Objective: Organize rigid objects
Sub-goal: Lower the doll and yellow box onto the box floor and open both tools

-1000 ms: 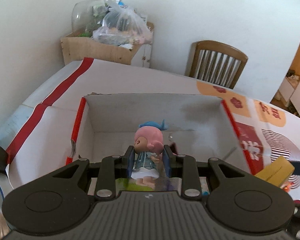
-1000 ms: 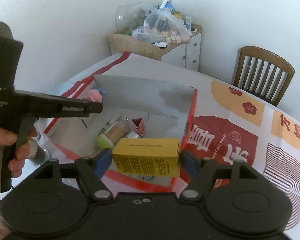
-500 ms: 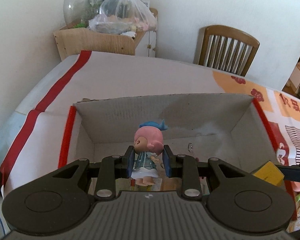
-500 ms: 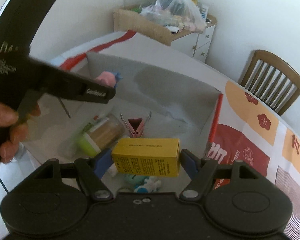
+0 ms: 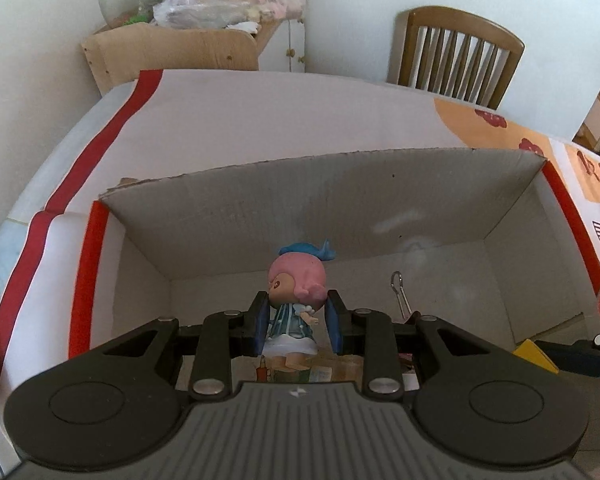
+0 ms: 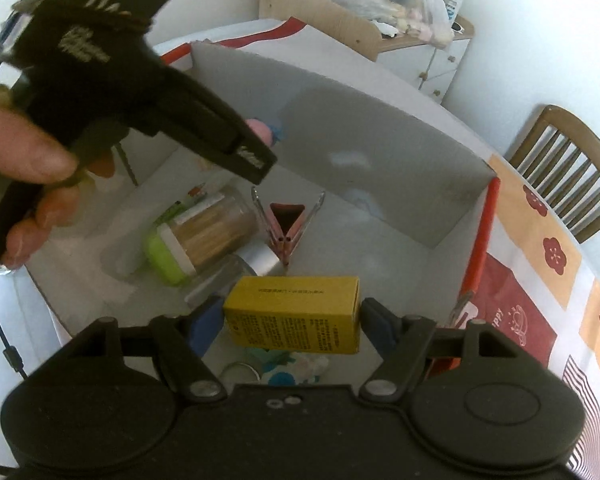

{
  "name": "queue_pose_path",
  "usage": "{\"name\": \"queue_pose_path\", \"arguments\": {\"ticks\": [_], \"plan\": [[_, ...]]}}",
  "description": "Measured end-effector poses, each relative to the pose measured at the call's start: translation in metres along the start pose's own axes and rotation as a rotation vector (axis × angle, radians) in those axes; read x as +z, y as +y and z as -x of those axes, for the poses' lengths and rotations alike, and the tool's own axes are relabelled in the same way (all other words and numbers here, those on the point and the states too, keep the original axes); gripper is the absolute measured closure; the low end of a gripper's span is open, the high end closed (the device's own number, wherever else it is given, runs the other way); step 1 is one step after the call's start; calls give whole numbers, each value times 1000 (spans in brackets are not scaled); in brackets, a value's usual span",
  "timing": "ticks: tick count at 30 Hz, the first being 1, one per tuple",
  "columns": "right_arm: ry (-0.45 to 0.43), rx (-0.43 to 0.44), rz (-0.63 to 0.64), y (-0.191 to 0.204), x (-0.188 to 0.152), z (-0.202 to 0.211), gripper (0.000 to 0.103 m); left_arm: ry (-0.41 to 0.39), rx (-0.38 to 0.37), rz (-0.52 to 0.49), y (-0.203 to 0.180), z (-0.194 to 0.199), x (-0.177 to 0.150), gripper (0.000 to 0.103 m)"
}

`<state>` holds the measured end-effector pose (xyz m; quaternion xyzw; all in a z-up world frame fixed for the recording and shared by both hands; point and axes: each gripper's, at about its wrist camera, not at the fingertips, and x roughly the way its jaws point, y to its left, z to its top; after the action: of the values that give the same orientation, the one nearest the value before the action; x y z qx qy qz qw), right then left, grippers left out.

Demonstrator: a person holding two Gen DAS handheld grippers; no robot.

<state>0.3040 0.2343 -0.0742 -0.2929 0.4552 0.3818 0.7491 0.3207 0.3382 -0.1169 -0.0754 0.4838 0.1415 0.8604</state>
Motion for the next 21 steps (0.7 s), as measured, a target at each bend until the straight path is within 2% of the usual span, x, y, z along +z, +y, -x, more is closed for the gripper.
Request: {"name": "queue_pose_path", "arguments": {"ticks": [12, 21], "plan": [[20, -20, -25, -2, 4, -8, 29, 88, -2, -13, -1, -23, 5, 74], [24, -32, -49, -6, 5, -8, 27, 108, 2, -5, -2, -29, 5, 74]]}}
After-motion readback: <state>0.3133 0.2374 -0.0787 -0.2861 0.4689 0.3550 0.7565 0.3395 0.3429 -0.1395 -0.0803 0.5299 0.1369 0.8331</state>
